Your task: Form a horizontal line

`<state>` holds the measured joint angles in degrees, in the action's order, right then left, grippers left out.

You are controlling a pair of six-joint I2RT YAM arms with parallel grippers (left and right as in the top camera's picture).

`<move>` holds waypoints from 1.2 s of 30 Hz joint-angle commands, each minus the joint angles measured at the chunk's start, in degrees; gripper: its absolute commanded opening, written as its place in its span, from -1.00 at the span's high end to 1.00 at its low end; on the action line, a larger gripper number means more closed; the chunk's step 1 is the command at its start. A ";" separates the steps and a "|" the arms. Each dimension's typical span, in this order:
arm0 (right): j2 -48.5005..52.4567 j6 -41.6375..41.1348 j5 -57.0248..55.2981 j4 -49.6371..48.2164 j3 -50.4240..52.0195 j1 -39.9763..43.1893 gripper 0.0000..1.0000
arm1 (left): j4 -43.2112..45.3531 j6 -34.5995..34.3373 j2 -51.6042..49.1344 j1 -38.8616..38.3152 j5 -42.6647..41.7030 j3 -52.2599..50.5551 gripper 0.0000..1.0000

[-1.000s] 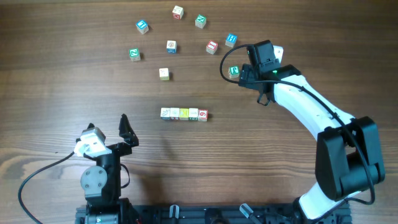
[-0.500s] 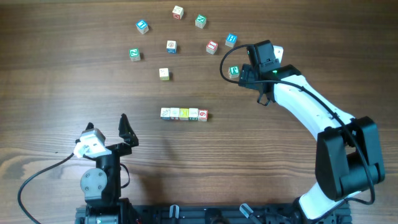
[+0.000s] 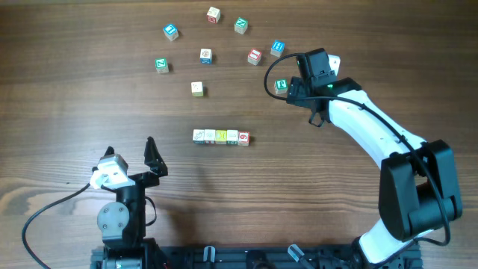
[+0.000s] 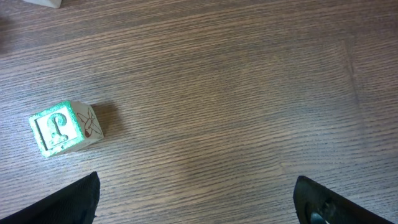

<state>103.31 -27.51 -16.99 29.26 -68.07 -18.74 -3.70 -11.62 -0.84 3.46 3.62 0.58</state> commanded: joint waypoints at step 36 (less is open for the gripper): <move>-37.42 0.52 -0.98 -4.79 33.03 0.07 -1.00 | -0.02 0.92 0.46 -0.20 0.76 -0.26 -1.00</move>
<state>67.37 -27.29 -17.02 24.60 -36.73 -18.74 -3.75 -11.62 -0.84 3.46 3.62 0.56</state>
